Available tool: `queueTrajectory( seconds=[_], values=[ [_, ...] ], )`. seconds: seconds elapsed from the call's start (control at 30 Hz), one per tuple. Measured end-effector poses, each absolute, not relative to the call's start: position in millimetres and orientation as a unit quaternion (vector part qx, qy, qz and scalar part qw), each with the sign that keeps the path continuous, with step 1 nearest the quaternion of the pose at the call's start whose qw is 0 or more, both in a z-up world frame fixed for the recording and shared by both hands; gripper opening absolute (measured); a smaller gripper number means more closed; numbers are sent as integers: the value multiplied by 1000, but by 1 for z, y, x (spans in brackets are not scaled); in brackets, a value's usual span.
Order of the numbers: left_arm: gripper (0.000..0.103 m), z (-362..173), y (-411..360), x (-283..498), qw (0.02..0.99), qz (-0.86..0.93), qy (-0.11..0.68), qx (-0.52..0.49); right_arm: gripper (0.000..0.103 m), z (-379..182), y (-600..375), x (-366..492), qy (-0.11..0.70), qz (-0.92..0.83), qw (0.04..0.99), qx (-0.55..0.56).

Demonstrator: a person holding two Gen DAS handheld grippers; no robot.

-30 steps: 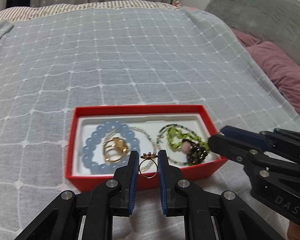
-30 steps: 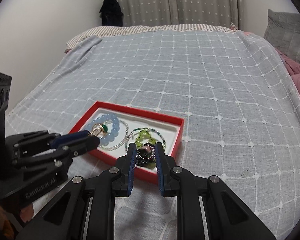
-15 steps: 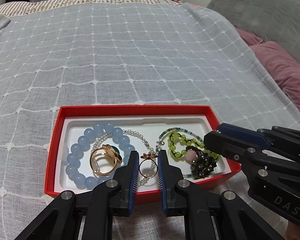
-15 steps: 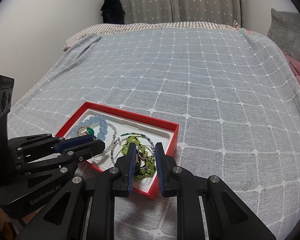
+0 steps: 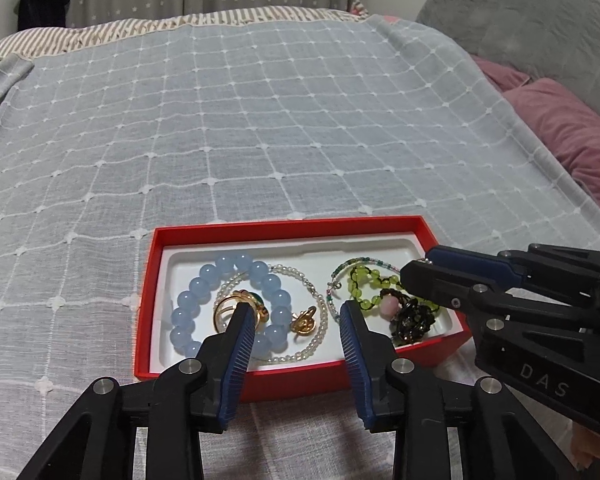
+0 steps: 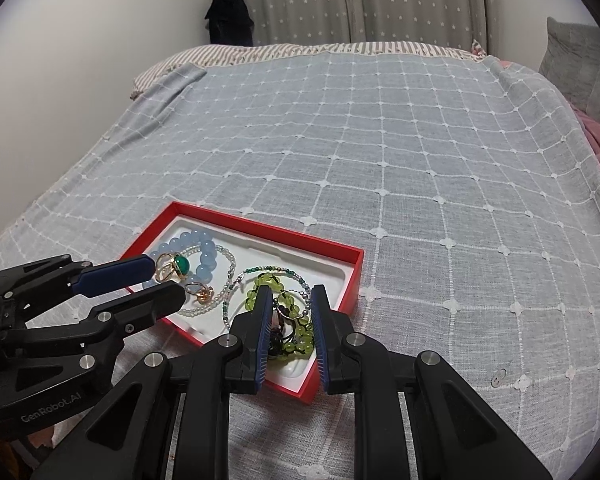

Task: Organize jewelry
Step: 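Carry both pieces into the red box and open both tools, then withdraw both tools from the box toward the gold earrings on the cover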

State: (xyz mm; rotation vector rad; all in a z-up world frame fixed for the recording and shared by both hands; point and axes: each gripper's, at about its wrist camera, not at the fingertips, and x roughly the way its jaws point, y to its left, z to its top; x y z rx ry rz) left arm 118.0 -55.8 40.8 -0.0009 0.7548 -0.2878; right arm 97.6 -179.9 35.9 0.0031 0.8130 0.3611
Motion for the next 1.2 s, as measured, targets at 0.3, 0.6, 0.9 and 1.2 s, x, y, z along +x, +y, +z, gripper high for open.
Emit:
queueTrajectory(
  seconds=[0.3, 0.6, 0.9, 1.2],
  values=[
    [52, 40, -53, 113, 919, -132, 373, 5, 49, 42, -182, 90, 388, 177, 904, 6],
    [66, 40, -42, 104, 916, -123, 383, 2, 55, 45, -191, 74, 400, 160, 902, 8],
    [88, 40, -24, 83, 912, -111, 394, -7, 65, 50, -192, 42, 418, 163, 894, -6],
    [98, 30, -5, 66, 903, -92, 419, -5, 70, 34, -181, 21, 461, 159, 872, -37]
  ],
)
